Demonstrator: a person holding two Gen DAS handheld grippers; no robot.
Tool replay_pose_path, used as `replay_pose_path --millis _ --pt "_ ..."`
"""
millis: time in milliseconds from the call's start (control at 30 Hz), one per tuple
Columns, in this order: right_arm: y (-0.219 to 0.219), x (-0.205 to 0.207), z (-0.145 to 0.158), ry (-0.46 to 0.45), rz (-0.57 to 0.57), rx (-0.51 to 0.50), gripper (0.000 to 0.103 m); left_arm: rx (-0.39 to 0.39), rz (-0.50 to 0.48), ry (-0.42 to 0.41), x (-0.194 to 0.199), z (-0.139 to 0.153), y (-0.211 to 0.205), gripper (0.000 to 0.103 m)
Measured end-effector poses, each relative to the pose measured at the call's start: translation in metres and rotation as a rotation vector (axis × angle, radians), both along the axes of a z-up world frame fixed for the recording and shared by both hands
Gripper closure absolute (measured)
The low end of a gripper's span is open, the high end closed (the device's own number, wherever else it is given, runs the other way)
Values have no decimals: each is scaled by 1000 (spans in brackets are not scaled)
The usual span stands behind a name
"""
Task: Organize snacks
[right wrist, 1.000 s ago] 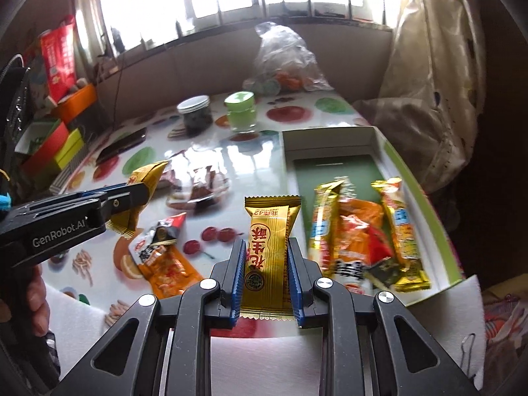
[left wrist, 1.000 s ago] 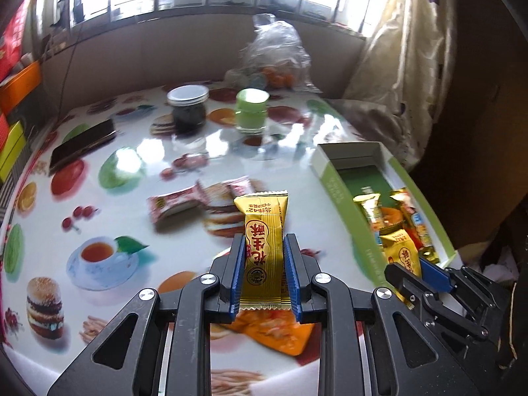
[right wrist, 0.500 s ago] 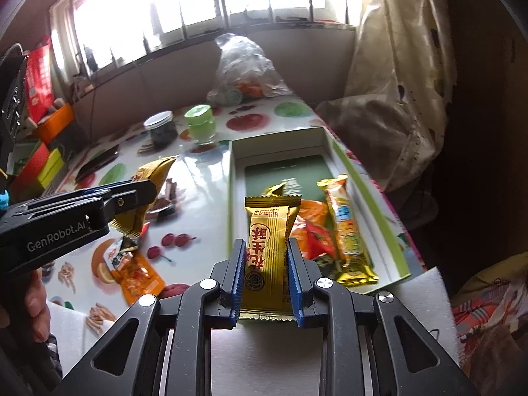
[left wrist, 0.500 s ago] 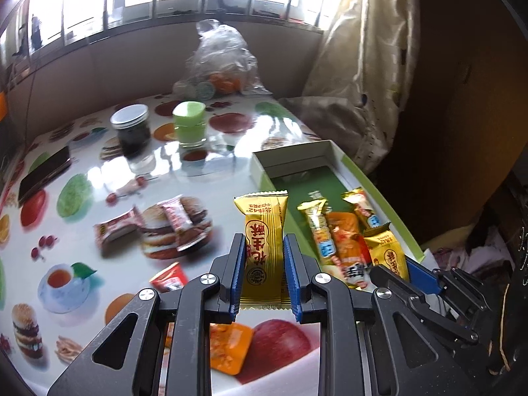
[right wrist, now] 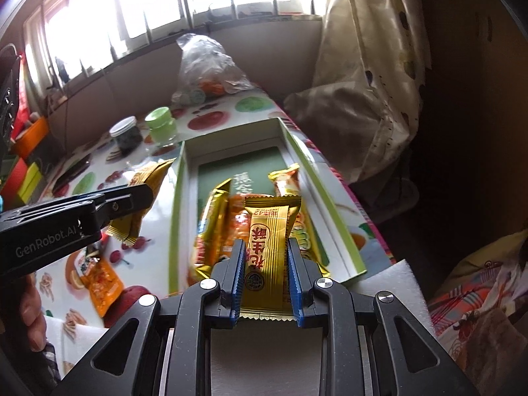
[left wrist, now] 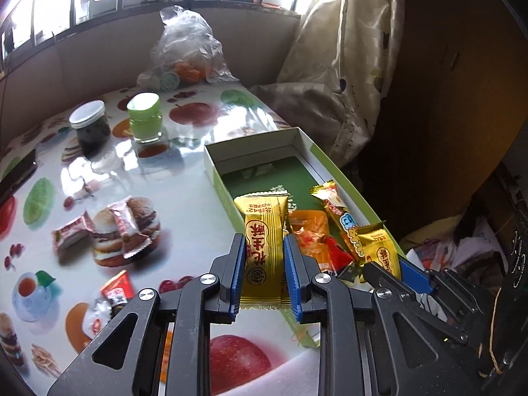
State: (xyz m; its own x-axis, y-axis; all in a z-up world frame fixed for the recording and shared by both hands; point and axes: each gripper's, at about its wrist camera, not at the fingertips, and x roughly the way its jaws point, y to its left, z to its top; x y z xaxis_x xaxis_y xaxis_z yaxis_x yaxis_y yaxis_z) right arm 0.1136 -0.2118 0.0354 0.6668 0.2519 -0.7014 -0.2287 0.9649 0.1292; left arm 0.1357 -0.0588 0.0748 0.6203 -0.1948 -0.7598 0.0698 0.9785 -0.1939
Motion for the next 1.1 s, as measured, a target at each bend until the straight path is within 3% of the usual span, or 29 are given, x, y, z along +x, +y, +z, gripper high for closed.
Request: replay_pose_path --millis 1100 --pt "3 27 -24 -15 20 -57 79 14 -36 86 32 -33 -25 78"
